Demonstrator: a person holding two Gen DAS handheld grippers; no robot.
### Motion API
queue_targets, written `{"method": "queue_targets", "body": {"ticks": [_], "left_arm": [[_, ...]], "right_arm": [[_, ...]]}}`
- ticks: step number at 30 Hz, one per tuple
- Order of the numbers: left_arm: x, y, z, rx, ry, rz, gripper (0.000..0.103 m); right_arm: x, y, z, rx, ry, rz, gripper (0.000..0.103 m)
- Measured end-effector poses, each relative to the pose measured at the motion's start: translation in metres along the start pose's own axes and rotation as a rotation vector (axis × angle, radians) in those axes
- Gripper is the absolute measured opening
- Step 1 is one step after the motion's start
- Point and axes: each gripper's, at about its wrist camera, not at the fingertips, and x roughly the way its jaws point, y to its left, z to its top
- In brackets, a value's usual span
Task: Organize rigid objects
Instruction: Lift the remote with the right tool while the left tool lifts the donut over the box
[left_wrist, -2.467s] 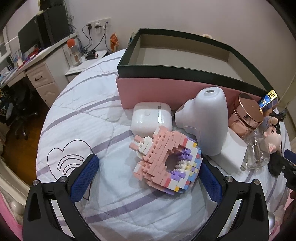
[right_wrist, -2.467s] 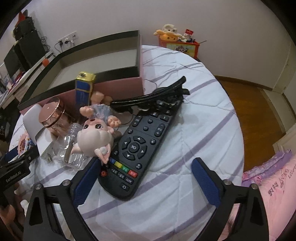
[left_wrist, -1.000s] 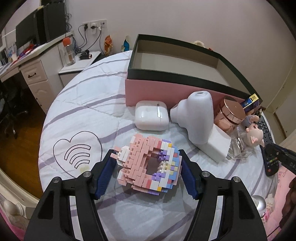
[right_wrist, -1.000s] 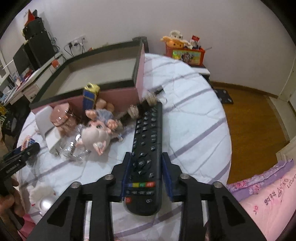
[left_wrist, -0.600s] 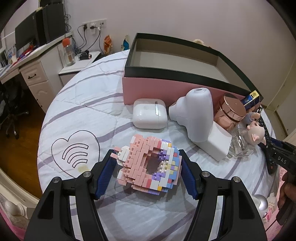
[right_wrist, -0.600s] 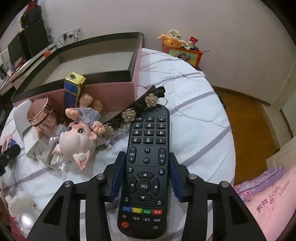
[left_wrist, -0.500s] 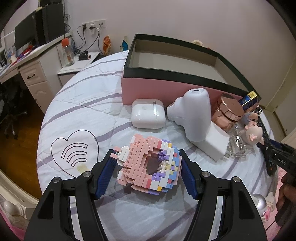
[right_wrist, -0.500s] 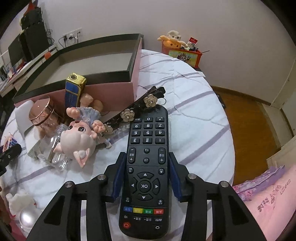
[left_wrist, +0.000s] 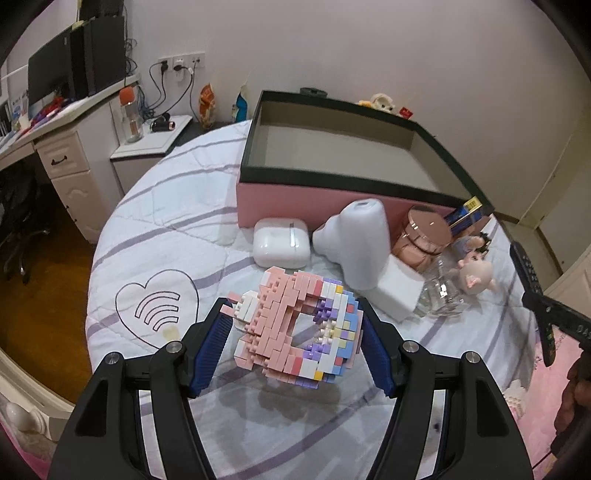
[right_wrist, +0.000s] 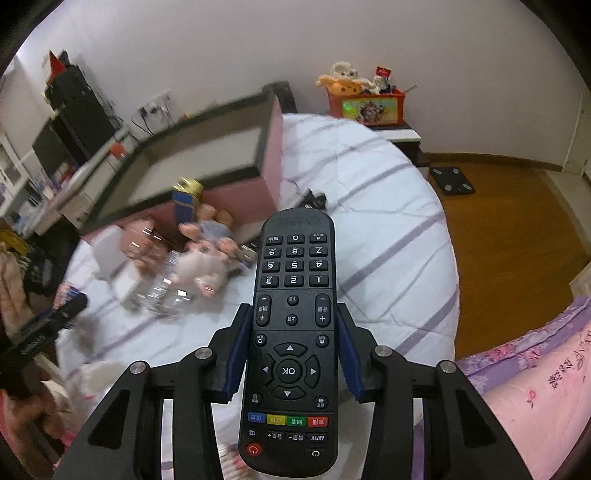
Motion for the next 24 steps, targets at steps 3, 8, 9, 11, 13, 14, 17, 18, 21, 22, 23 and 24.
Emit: {"method": "queue_targets", "body": {"ticks": [3,8,9,11,13,14,17,18,21,22,23,24], "left_arm": [[-0.010,-0.002,0.006,0.007,-0.013,-0.012,0.068],[-0.026,-0.009,0.041,0.021,-0.066,-0.005,0.068],[-0.028,-0.010,0.048,0.024,-0.075,-0.003,0.068],[-0.032,-0.013,0.069,0.032,-0.101,-0.002,0.068],[-0.031,-0.017,0.090,0.044,-0.117,0.008,0.068],[-0.029,-0.019,0.101,0.048,-0.120,0.009,0.068],[-0.017,-0.022,0.135,0.055,-0.128,0.027,0.068],[-0.010,-0.022,0.146,0.052,-0.124,0.032,0.068],[0.012,-0.022,0.171,0.049,-0.116,0.051,0.068],[0.020,-0.023,0.180,0.049,-0.111,0.054,0.068],[0.032,-0.024,0.190,0.048,-0.103,0.061,0.068],[0.039,-0.024,0.196,0.049,-0.097,0.065,0.068]], "right_arm": [[-0.015,0.014,0.012,-0.030,-0.041,0.032,0.044],[-0.024,0.044,0.041,-0.094,-0.086,0.084,0.044],[-0.024,0.054,0.052,-0.116,-0.098,0.091,0.044],[-0.022,0.063,0.065,-0.145,-0.112,0.100,0.044],[-0.018,0.073,0.084,-0.166,-0.123,0.114,0.044],[-0.012,0.079,0.097,-0.173,-0.125,0.120,0.044],[0.003,0.088,0.119,-0.183,-0.122,0.125,0.044],[0.010,0.091,0.129,-0.184,-0.117,0.124,0.044],[0.035,0.097,0.154,-0.187,-0.092,0.121,0.044],[0.043,0.097,0.160,-0.185,-0.080,0.122,0.044],[0.052,0.097,0.166,-0.185,-0.069,0.118,0.044],[0.062,0.098,0.173,-0.185,-0.058,0.110,0.044]]}}
